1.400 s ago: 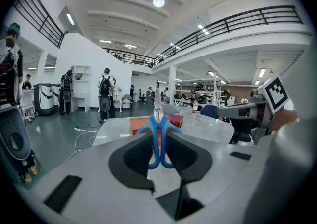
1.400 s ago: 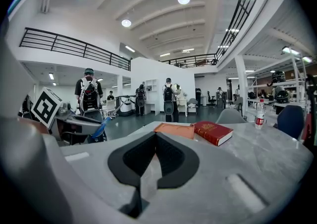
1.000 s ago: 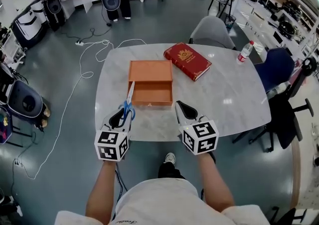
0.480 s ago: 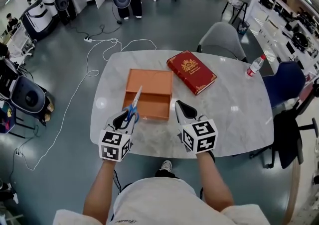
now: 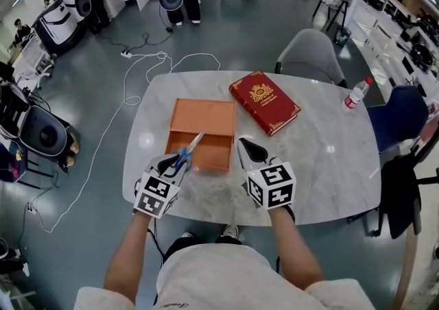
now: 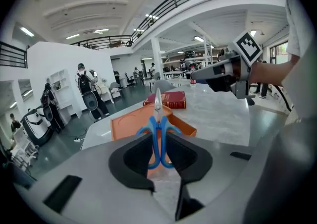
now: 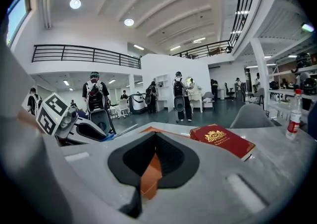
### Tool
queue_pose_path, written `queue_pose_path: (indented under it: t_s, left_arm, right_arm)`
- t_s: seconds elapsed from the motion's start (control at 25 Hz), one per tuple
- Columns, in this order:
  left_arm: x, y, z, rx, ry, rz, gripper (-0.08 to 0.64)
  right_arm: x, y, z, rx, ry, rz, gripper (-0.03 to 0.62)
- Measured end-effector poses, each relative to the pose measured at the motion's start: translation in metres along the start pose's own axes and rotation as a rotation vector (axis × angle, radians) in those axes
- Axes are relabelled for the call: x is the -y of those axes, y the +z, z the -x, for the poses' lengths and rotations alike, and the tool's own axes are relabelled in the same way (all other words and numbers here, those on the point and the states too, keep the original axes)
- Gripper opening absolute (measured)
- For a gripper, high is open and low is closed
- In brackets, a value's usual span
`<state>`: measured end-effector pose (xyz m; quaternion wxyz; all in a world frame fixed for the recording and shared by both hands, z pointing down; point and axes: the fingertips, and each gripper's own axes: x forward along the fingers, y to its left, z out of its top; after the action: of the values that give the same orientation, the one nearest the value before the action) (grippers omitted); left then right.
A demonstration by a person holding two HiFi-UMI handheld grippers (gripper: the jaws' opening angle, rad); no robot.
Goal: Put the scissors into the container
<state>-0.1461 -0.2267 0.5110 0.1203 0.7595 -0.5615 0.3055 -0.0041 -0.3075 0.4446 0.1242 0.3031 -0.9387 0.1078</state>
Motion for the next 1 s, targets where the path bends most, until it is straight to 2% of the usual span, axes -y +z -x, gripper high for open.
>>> queue_pose_path:
  t_s: [0.32, 0.68, 1.0]
  left_arm:
    - [-0.006, -0.004, -0.015, -0.078, -0.078, -0.163, 0.081]
    - [-0.016, -0.014, -0.041, -0.147, -0.228, -0.354, 0.081]
    - [-0.022, -0.025, -0.061, -0.184, -0.333, -0.468, 0.081]
  right_arm:
    - [0.005, 0.001, -0.010, -0.002, -0.023, -0.004, 0.005]
    - [0.006, 0.001, -0.026, -0.009, -0.110, -0.029, 0.005]
    - [0.005, -0.003, -0.032, -0.027, -0.197, -0.053, 0.005]
